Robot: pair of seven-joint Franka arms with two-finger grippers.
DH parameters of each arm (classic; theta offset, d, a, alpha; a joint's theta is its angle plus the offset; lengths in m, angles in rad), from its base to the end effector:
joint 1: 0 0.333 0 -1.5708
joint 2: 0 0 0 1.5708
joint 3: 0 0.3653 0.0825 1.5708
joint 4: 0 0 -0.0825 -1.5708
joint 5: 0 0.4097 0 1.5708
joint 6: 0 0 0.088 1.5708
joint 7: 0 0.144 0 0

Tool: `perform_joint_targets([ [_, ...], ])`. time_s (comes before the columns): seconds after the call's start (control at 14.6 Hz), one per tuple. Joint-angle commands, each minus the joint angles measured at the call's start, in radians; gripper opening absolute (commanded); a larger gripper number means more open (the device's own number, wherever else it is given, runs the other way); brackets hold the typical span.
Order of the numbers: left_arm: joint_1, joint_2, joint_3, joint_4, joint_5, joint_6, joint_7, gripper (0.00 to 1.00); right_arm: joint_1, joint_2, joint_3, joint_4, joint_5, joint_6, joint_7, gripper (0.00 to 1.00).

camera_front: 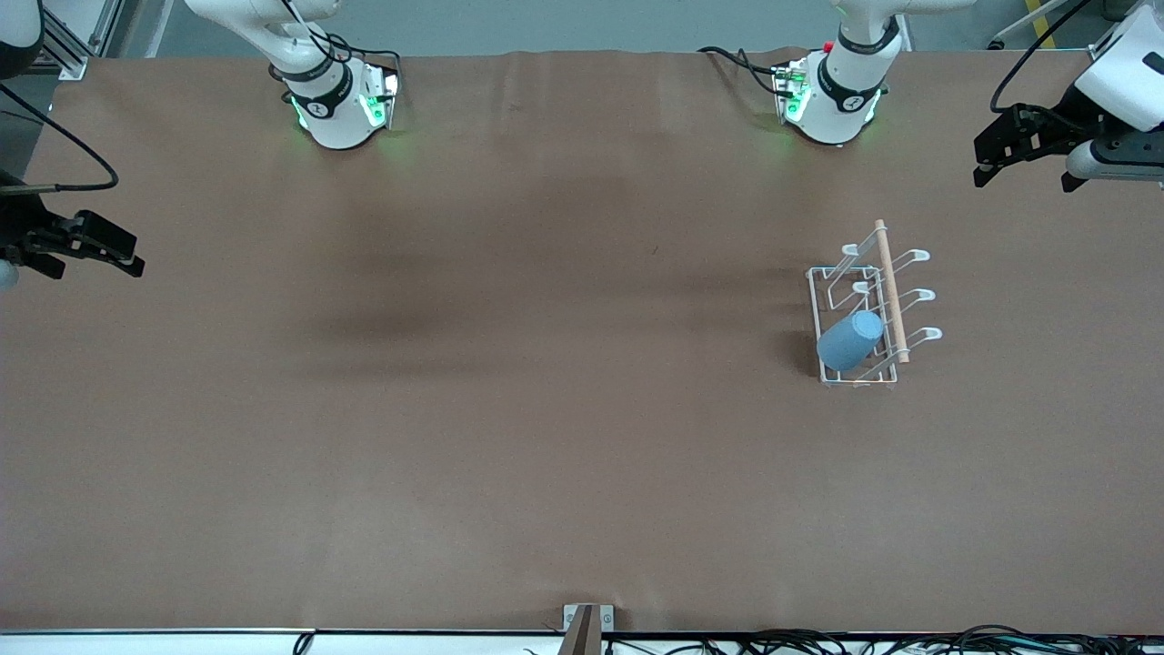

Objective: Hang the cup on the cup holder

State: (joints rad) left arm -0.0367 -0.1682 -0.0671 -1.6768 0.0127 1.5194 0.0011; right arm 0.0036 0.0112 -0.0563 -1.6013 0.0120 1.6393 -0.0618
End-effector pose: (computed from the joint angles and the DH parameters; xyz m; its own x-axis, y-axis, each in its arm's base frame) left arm 0.5107 -0.0546 0.6715 0.9946 -0.1032 0.0104 -0.1030 -0.9944 -0.0239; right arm 0.5905 -0.0293 0.6211 0.9996 0.0083 0.0275 0.0086 -0.9999 -0.0097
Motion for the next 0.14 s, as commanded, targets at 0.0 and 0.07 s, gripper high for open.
perform_joint_targets([
  [0.0,0.004,0.012,-0.002,0.028,0.006,-0.002,-0.009,1.00,-0.011,0.013,0.010,0.021,-0.018,-0.003,0.008,1.00],
  [0.07,0.004,0.013,-0.002,0.029,0.006,-0.002,-0.009,1.00,-0.011,0.013,0.010,0.021,-0.018,-0.003,0.008,1.00],
])
